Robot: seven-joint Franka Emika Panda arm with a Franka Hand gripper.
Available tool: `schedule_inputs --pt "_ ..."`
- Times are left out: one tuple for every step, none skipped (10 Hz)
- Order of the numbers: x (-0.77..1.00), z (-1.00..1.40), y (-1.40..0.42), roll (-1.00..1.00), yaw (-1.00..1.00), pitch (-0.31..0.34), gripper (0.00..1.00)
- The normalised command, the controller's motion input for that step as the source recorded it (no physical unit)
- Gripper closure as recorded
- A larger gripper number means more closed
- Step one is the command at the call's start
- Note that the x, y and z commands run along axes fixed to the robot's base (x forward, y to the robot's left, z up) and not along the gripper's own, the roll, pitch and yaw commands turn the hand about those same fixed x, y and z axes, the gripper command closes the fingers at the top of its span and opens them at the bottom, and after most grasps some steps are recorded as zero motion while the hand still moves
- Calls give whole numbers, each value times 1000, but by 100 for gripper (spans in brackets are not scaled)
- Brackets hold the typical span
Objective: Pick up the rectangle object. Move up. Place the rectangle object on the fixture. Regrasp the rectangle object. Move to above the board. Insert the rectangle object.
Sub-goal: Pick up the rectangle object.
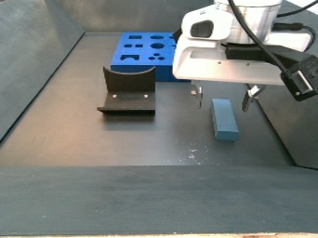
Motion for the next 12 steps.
schedule_inputs --pt "0 -200 -34 217 9 -440 0" --pt "-66 -171 0 0 0 -377 0" --pt "-9 -214 -9 0 0 -246 0" --pt "0 -360 -43 -34 0 -194 0" --pt "0 -400 -71 -60 0 -120 0" --pt "-20 -214 -3 -74 0 -86 0" --pt "-26 -231 0 -94 0 -100 0" --pt "-14 -280 0 -109 0 -100 0" --pt "-31 -343 -6 -80 0 -146 0" --pt "-54 -360 -71 -77 0 -231 0" --pt "-46 -343 -66 -43 0 -240 0" --pt "-46 -343 -34 -46 0 -231 0"
